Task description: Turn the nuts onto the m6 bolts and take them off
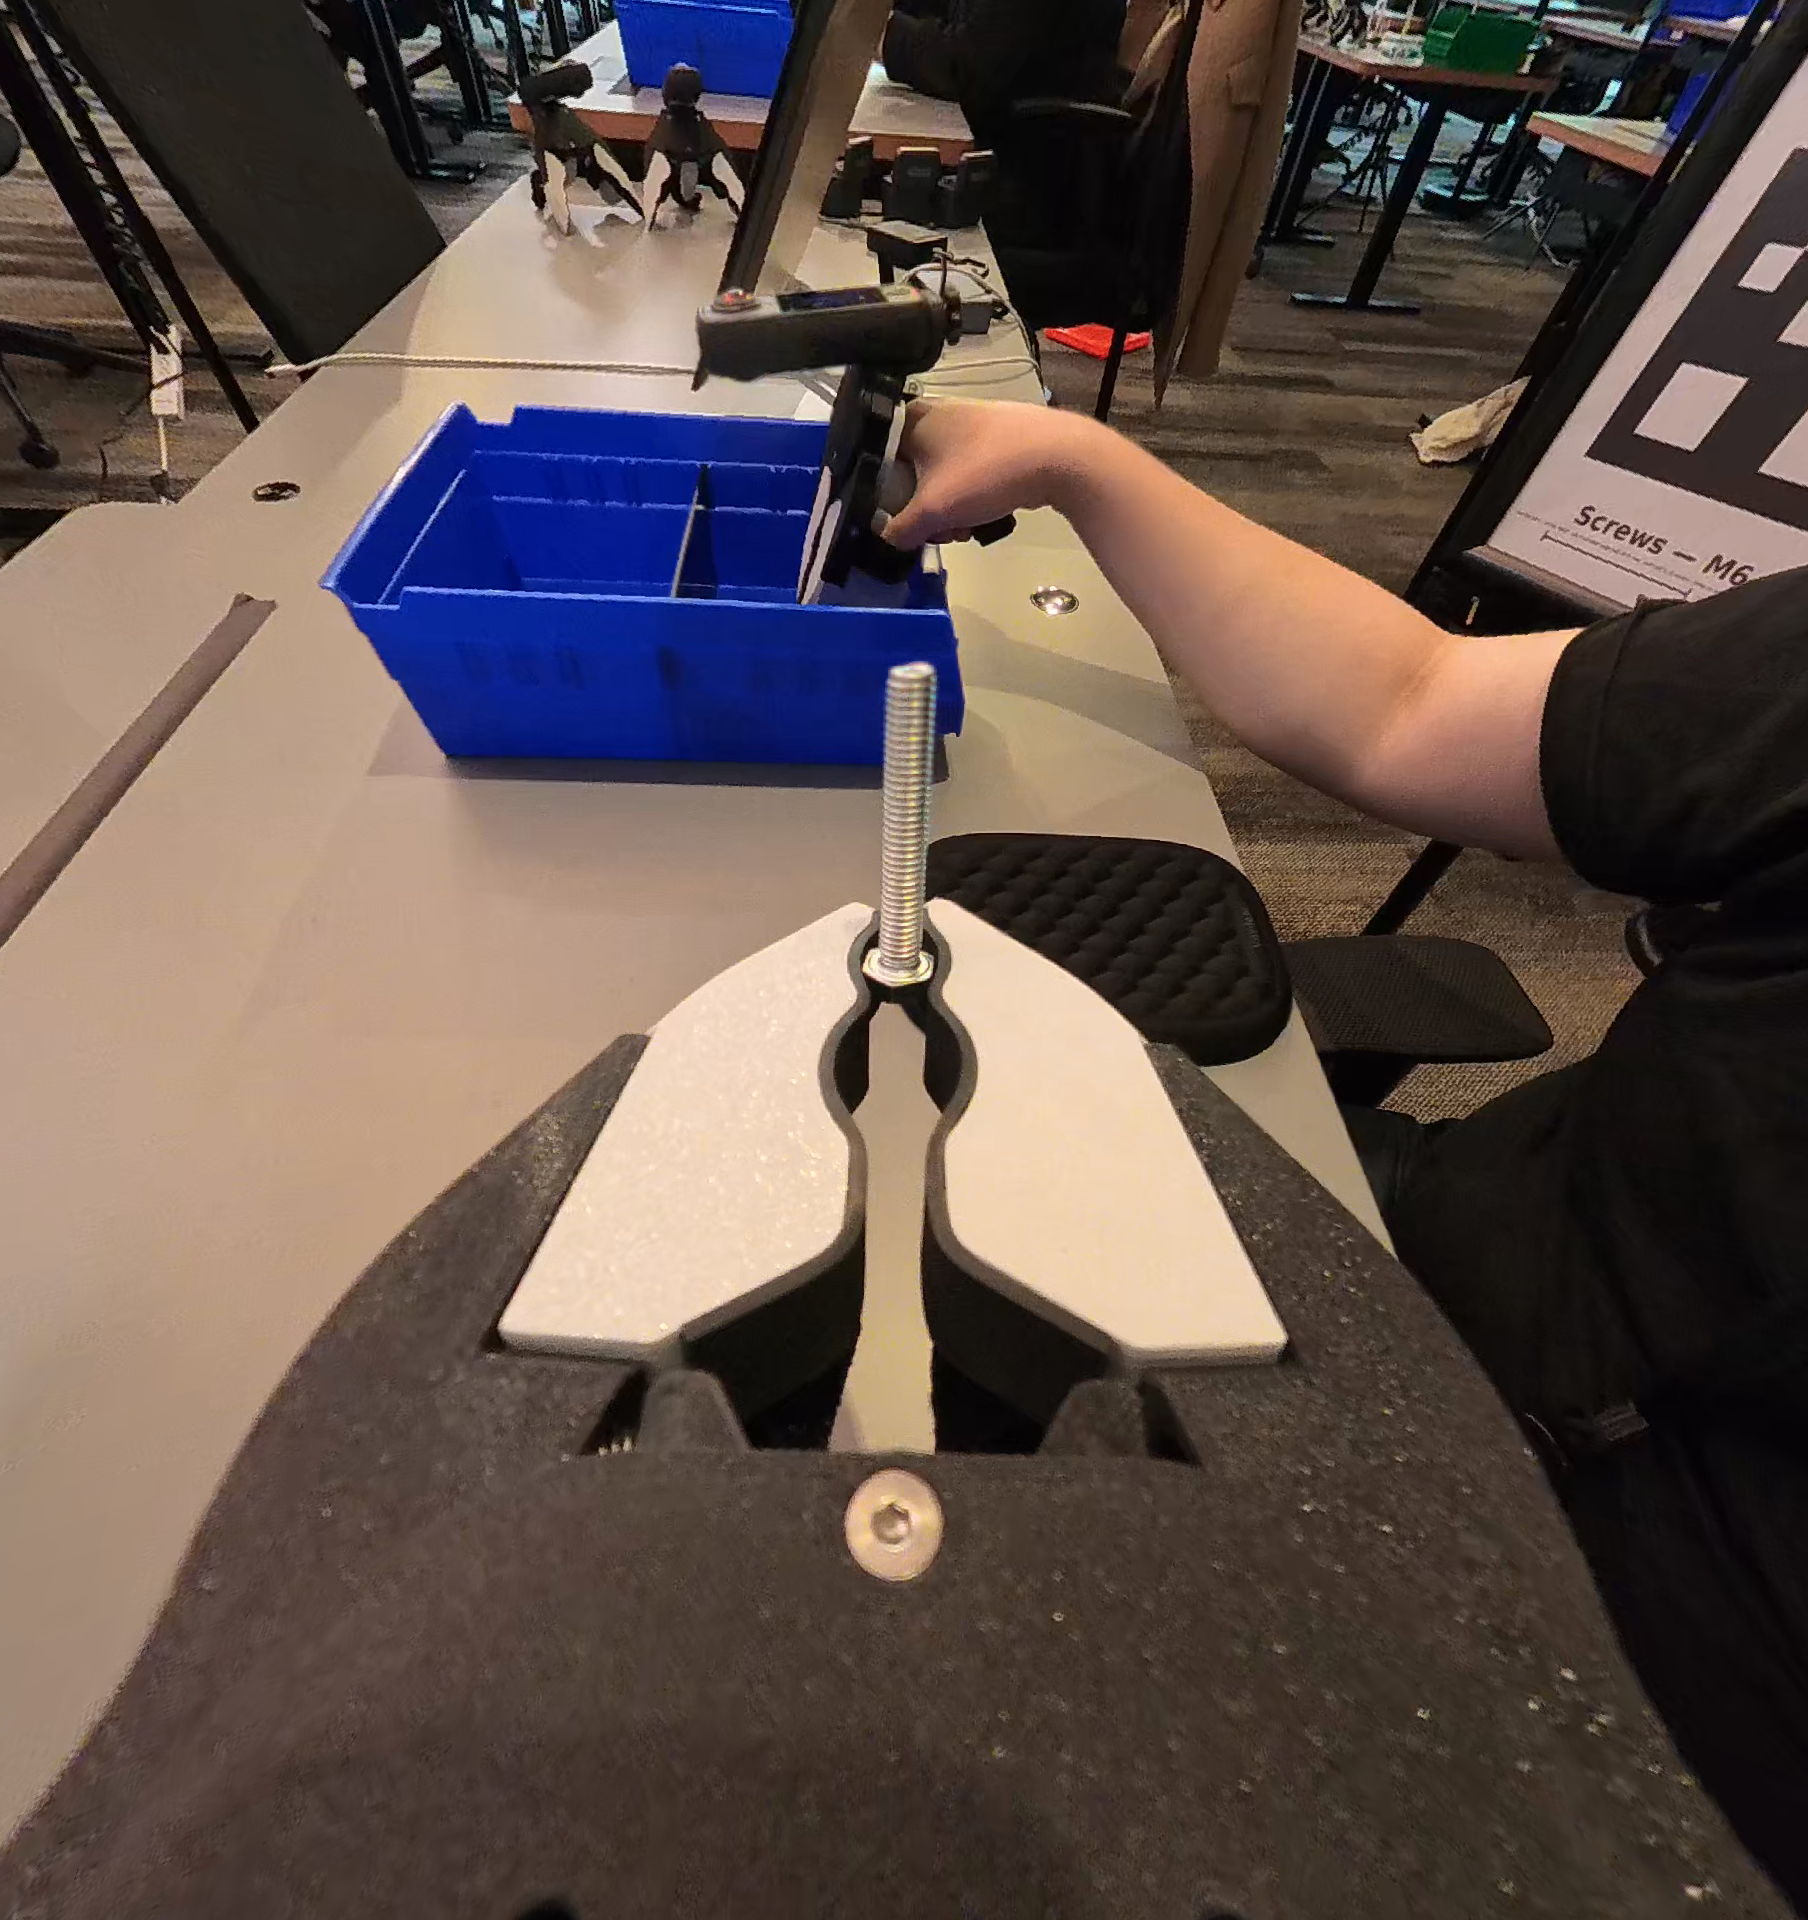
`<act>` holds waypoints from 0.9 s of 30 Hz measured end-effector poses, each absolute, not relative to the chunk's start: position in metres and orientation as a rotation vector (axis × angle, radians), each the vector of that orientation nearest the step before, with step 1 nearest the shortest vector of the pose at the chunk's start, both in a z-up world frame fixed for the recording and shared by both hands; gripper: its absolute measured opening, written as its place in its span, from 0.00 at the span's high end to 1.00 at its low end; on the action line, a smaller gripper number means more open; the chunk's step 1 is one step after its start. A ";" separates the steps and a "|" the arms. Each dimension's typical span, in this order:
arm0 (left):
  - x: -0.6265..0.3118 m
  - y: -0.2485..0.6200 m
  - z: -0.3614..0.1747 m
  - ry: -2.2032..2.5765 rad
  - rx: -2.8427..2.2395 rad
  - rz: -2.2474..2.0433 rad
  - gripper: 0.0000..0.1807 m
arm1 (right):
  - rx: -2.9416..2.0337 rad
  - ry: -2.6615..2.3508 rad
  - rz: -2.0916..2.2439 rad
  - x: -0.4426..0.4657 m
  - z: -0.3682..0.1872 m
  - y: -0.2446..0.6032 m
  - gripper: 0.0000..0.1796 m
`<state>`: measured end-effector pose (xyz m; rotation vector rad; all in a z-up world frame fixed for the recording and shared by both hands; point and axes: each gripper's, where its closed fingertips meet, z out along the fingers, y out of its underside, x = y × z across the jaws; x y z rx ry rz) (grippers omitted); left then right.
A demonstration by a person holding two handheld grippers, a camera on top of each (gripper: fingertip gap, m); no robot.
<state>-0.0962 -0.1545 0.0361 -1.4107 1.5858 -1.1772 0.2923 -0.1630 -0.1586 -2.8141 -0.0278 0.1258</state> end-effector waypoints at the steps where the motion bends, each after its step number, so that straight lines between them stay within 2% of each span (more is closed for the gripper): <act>1: -0.097 -0.154 0.037 1.578 -1.413 -1.179 0.98 | -2.824 -0.016 0.128 0.293 -0.158 -0.165 0.87; 2: -0.098 -0.153 0.038 1.570 -1.414 -1.181 0.98 | -2.828 -0.013 0.109 0.296 -0.155 -0.167 0.83; 5: -0.100 -0.150 0.042 1.544 -1.409 -1.182 0.98 | -2.749 -0.011 0.033 0.298 -0.127 -0.169 0.83; 9: -0.101 -0.148 0.047 1.522 -1.397 -1.178 0.98 | -2.515 -0.089 -0.090 0.274 -0.048 -0.163 0.83; 12: -0.098 -0.145 0.039 1.545 -1.417 -1.128 0.98 | -2.369 -0.359 0.010 0.203 0.008 -0.154 0.84; 16: -0.093 -0.144 0.022 1.607 -1.450 -1.052 0.98 | -2.138 -1.017 0.375 0.056 0.054 -0.161 0.84; 20: -0.090 -0.148 0.012 1.643 -1.468 -1.038 0.98 | -1.939 -1.490 0.397 -0.036 0.062 -0.168 0.86; 27: -0.092 -0.151 0.002 1.669 -1.484 -1.015 0.98 | -1.843 -1.612 0.390 -0.102 0.060 -0.143 0.87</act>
